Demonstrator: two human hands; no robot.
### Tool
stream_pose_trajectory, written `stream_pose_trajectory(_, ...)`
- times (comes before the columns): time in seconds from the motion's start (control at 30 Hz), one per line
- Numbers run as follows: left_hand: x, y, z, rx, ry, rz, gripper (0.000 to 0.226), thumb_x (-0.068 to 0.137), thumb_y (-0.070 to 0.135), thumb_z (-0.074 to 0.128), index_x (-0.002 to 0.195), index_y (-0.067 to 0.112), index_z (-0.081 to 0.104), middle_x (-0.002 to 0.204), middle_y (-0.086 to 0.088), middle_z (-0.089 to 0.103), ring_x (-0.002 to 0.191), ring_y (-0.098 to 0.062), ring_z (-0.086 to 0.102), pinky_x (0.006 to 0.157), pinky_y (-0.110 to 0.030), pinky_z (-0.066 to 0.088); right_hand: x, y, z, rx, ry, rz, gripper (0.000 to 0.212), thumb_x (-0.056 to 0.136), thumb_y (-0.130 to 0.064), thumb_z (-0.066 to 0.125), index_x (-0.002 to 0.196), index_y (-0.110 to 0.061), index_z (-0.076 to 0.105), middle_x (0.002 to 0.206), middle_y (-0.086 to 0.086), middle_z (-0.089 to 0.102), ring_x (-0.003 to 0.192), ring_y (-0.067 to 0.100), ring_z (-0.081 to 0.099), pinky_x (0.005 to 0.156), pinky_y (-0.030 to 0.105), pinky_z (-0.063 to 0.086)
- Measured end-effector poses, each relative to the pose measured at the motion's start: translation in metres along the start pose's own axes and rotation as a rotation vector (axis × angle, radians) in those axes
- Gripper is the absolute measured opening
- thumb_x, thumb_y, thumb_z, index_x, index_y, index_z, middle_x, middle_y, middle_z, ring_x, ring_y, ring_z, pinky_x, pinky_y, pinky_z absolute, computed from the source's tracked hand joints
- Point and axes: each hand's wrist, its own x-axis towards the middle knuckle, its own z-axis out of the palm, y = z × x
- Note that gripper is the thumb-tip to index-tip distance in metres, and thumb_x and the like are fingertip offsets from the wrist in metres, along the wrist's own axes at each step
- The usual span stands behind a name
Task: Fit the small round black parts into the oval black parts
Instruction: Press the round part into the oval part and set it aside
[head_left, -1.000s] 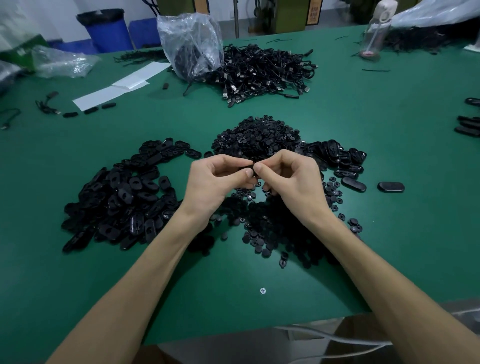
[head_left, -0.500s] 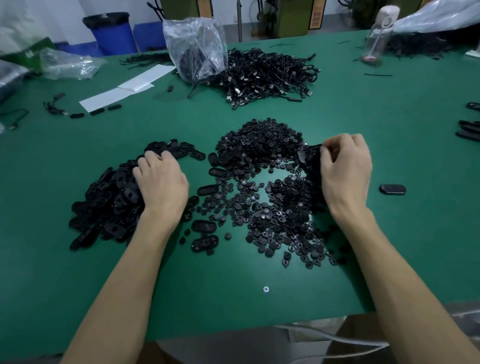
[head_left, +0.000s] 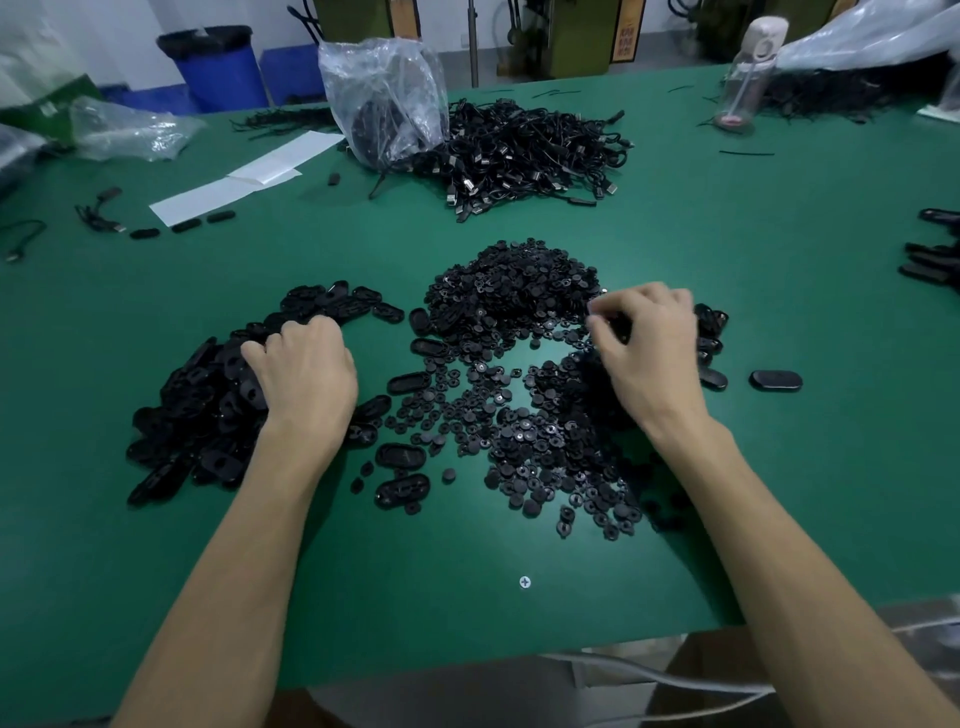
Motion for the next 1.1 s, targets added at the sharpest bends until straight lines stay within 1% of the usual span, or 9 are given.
stream_pose_trajectory(0.13,0.002,0.004,-0.004,-0.273,0.134,0.041,0.026,0.107,0.003,0.047,0.122,0.003,0.068,0.118,-0.017,0.067,0.098,-0.034,0.067,0.094,-0.046,0.047,-0.006,-0.014,0.008,0.097,-0.238,-0.113,0.025,0.095,-0.041,0.07,0.11,-0.022,0.076,0.113,-0.004,0.063,0.114,0.015,0.039,0.099,0.033,0.033)
stream_pose_trajectory(0.23,-0.001,0.016,-0.004,-0.657,0.092,0.062,0.026,0.111,0.012,0.045,0.122,0.01,0.068,0.111,-0.01,0.069,0.074,-0.007,0.067,0.064,-0.018,0.049,-0.009,-0.016,0.013,0.035,-0.396,-0.119,0.032,0.09,-0.048,0.072,0.111,-0.024,0.075,0.114,-0.003,0.058,0.115,0.018,0.04,0.099,0.036,0.035)
stream_pose_trajectory(0.3,-0.004,0.026,-0.003,-0.993,-0.067,0.014,0.024,0.111,0.014,0.046,0.115,0.014,0.07,0.093,-0.003,0.07,0.064,0.0,0.06,0.056,-0.016,0.044,-0.009,-0.017,0.015,0.035,-0.429,-0.119,0.029,0.089,-0.046,0.075,0.107,-0.024,0.075,0.111,-0.001,0.058,0.11,0.017,0.042,0.092,0.032,0.035)
stream_pose_trajectory(0.43,-0.013,0.038,-0.002,-1.497,-0.52,-0.095,0.026,0.109,0.023,0.053,0.116,0.006,0.07,0.089,0.0,0.057,0.073,-0.006,0.053,0.057,-0.02,0.045,-0.011,-0.019,0.017,0.072,-0.402,-0.113,0.018,0.088,-0.041,0.078,0.09,-0.024,0.072,0.096,-0.005,0.058,0.099,0.014,0.045,0.078,0.027,0.031)
stream_pose_trajectory(0.63,-0.02,0.052,0.004,-1.653,-0.685,-0.031,0.026,0.108,0.003,0.046,0.123,0.001,0.067,0.078,0.001,0.057,0.066,-0.007,0.048,0.05,-0.017,0.038,-0.011,-0.019,0.016,0.169,-0.31,-0.112,0.016,0.088,-0.032,0.079,0.082,-0.026,0.066,0.091,-0.007,0.062,0.096,0.013,0.046,0.075,0.024,0.027)
stream_pose_trajectory(0.73,-0.021,0.052,0.002,-1.734,-0.728,-0.006,0.029,0.112,0.011,0.041,0.128,0.0,0.063,0.084,-0.001,0.067,0.063,-0.01,0.054,0.047,-0.017,0.039,-0.011,-0.019,0.018,0.194,-0.29,-0.099,0.016,0.09,-0.029,0.078,0.083,-0.021,0.067,0.09,-0.008,0.065,0.094,0.013,0.05,0.077,0.024,0.03)
stream_pose_trajectory(0.9,-0.024,0.052,0.004,-1.665,-0.706,0.083,0.027,0.111,0.019,0.046,0.126,0.004,0.062,0.092,-0.005,0.074,0.06,-0.013,0.06,0.044,-0.017,0.037,-0.011,-0.023,0.012,0.556,-0.242,0.016,0.009,0.091,-0.022,0.079,0.087,-0.017,0.072,0.076,-0.004,0.071,0.069,0.007,0.063,0.067,0.02,0.05)
stream_pose_trajectory(1.0,-0.026,0.052,0.005,-1.6,-0.684,0.116,0.026,0.11,0.021,0.05,0.121,0.012,0.071,0.099,-0.003,0.073,0.069,-0.013,0.061,0.049,-0.017,0.039,-0.011,-0.025,0.011,0.69,-0.258,0.057,0.004,0.093,-0.018,0.077,0.095,-0.016,0.075,0.081,0.003,0.075,0.074,0.021,0.072,0.071,0.028,0.057)
stream_pose_trajectory(1.1,-0.031,0.054,0.004,-1.526,-0.654,0.143,0.025,0.108,0.028,0.054,0.119,0.022,0.076,0.101,-0.001,0.064,0.081,-0.012,0.059,0.058,-0.019,0.042,-0.011,-0.025,0.012,0.764,-0.268,0.095,0.006,0.093,-0.015,0.076,0.099,-0.014,0.076,0.086,0.006,0.077,0.078,0.02,0.075,0.065,0.02,0.051)
